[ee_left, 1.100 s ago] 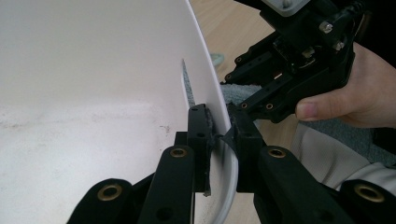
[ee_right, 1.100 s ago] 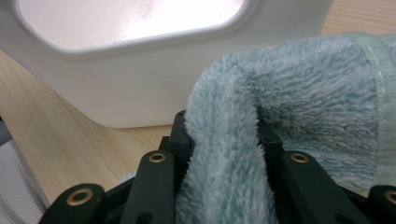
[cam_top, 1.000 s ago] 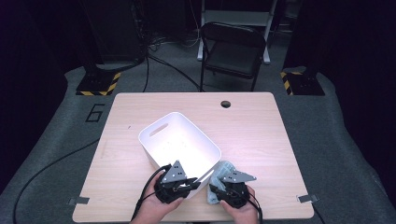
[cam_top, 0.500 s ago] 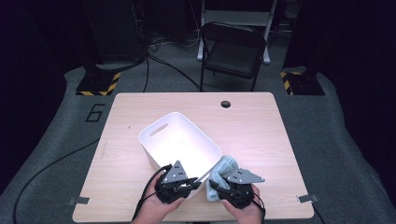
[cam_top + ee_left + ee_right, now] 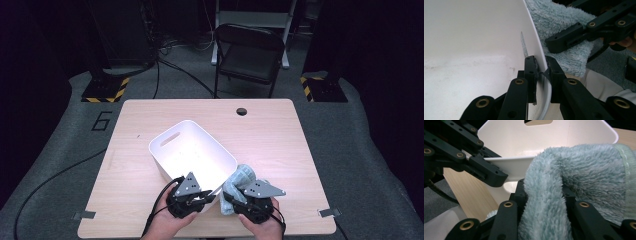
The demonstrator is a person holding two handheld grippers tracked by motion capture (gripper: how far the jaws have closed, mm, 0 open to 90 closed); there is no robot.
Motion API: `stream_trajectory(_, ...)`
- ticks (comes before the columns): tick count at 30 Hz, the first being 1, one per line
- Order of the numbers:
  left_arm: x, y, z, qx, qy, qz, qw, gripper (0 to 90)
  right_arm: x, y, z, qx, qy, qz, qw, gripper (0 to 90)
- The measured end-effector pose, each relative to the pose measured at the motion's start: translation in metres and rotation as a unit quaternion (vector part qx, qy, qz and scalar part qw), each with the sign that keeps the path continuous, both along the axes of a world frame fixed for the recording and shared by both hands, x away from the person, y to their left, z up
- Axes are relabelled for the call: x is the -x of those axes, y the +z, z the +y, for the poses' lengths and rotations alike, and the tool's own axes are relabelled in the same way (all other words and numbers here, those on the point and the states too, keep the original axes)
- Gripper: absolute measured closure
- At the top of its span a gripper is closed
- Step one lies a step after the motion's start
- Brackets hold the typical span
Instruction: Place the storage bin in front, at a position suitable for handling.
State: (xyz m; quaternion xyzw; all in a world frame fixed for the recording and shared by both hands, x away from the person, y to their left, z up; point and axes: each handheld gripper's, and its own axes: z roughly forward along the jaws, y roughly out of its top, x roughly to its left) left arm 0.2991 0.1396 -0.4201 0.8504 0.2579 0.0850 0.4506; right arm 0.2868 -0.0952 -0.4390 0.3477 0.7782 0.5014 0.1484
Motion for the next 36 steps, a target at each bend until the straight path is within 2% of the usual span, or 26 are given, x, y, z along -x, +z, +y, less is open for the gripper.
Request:
stream_trajectory(10,0.000,0.000,0.000,-0.001,0.000,0.001,1.0000,80.9,-0.003,-0.017,0.005,0.018,0.002,0.019,0.9997,67.9)
stream_trajectory(11,0.000,0.000,0.000,-0.001,0.000,0.001,1.0000,80.9,-0.003,-0.024,0.008,0.025,0.003,0.032,0.9992,67.9)
stream_trajectory(13,0.000,0.000,0.000,-0.001,0.000,0.001,1.0000,80.9,-0.005,-0.030,0.010,0.032,0.007,0.032,0.9990,67.9)
stream_trajectory(14,0.000,0.000,0.000,0.001,0.001,0.003,1.0000,80.9,-0.005,-0.033,0.011,0.034,0.006,0.040,0.9986,68.0)
stream_trajectory(19,0.000,0.000,0.000,0.000,0.000,0.002,1.0000,80.9,-0.007,-0.045,0.012,0.029,0.009,0.064,0.9975,68.0)
stream_trajectory(23,0.000,0.000,0.000,0.002,0.002,0.003,1.0000,81.0,-0.011,-0.061,0.016,0.041,0.014,0.095,0.9946,68.0)
stream_trajectory(24,0.000,0.000,0.000,0.004,0.003,0.005,1.0000,81.0,-0.011,-0.063,0.016,0.042,0.013,0.095,0.9945,68.0)
stream_trajectory(29,0.000,0.000,0.000,-0.001,0.002,0.001,1.0000,81.0,-0.011,-0.063,0.016,0.040,0.012,0.091,0.9950,67.9)
stream_trajectory(34,0.000,0.000,0.000,0.000,0.003,0.002,1.0000,81.0,-0.010,-0.057,0.016,0.029,0.008,0.094,0.9951,67.7)
stream_trajectory(36,0.000,0.000,-0.001,0.000,0.004,0.000,1.0000,81.0,-0.010,-0.054,0.014,0.023,0.010,0.088,0.9958,67.7)
